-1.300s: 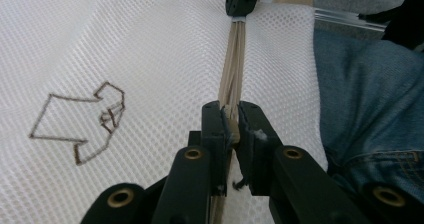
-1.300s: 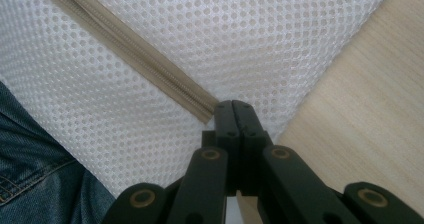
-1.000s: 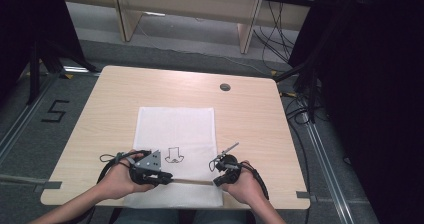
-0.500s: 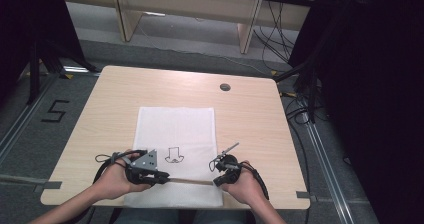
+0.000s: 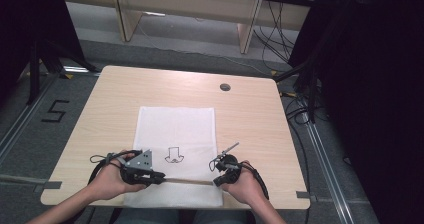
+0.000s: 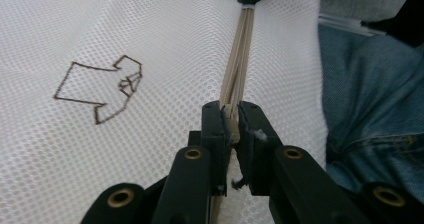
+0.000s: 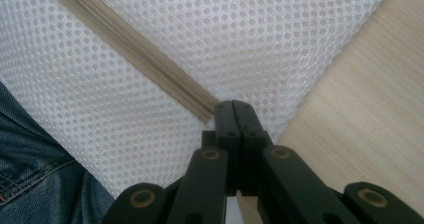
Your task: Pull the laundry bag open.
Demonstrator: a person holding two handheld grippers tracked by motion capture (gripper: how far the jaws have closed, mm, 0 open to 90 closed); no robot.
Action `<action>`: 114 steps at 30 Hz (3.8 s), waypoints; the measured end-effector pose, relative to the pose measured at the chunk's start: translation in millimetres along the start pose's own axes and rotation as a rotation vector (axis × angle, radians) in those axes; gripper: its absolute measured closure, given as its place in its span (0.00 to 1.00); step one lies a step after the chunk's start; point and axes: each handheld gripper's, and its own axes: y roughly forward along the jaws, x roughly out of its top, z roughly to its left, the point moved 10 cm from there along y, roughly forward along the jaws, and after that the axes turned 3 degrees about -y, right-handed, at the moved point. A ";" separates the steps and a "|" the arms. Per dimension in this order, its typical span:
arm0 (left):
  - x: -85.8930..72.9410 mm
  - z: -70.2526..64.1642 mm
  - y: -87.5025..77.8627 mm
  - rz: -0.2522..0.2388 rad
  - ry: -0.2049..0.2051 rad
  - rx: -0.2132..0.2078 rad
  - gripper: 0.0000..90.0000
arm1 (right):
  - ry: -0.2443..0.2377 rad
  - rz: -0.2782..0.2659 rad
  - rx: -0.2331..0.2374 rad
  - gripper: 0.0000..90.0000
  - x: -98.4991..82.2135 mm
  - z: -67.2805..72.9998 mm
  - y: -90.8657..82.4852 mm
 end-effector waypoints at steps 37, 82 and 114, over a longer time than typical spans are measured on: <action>-7.9 2.2 -10.3 -0.018 -0.022 -0.002 0.91 | 0.018 -0.001 0.008 1.00 -0.9 2.2 -0.4; -15.1 6.3 -22.0 -0.031 -0.035 0.003 0.91 | 0.005 -0.004 0.006 1.00 -0.7 0.9 -0.5; -18.8 9.9 -29.6 -0.039 -0.028 0.002 0.91 | 0.004 -0.008 0.006 1.00 -0.7 0.9 -0.4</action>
